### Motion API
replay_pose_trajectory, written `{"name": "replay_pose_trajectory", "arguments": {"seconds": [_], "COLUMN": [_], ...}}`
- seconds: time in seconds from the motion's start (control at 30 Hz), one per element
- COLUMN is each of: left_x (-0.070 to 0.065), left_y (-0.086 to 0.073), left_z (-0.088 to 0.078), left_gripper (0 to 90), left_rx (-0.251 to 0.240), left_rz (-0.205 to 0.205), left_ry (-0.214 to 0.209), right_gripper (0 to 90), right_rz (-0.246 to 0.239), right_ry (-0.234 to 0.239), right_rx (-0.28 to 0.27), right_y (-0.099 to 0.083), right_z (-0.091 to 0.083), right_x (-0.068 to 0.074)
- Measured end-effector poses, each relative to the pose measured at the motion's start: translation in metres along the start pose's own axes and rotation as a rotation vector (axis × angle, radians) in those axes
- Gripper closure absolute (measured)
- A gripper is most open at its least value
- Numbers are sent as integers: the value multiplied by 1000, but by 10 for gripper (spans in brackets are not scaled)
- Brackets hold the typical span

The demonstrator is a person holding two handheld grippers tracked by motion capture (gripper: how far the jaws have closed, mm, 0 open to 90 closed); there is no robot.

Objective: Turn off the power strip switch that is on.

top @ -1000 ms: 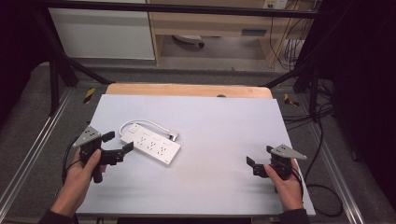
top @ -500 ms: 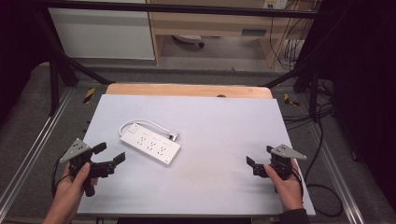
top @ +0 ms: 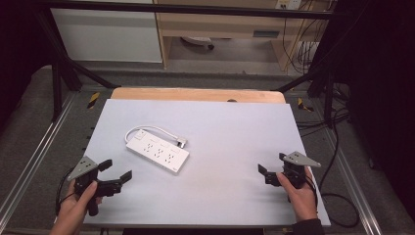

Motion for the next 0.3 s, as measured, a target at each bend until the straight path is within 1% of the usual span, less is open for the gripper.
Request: {"name": "replay_pose_trajectory", "arguments": {"seconds": [0.1,0.17,0.23,0.27,0.3], "left_x": [-2,-2,-1,-1,-1], "left_y": [-6,-11,-14,-15,-15], "left_z": [2,3,5,6,6], "left_gripper": [71,71,71,73,76], "left_rx": [20,26,32,37,36], "left_rz": [9,11,5,-1,1], "left_ry": [-4,3,5,6,5], "right_gripper": [29,28,26,27,27], "right_rz": [2,-4,-5,-5,-5], "right_ry": [0,-4,-6,-9,-11], "right_rx": [5,8,21,34,48], "right_y": [0,-1,-2,-3,-5], "right_z": [1,2,4,5,7], "right_x": [0,-1,-1,-1,-1]}}
Point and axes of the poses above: each handheld gripper's, and its own axes: z roughly forward along the jaws, y roughly out of its top, x roughly to its left, the point moved 6 cm from there along z, roughly forward along the jaws, and after that the axes turned 6 degrees about x, right-handed, at the moved point
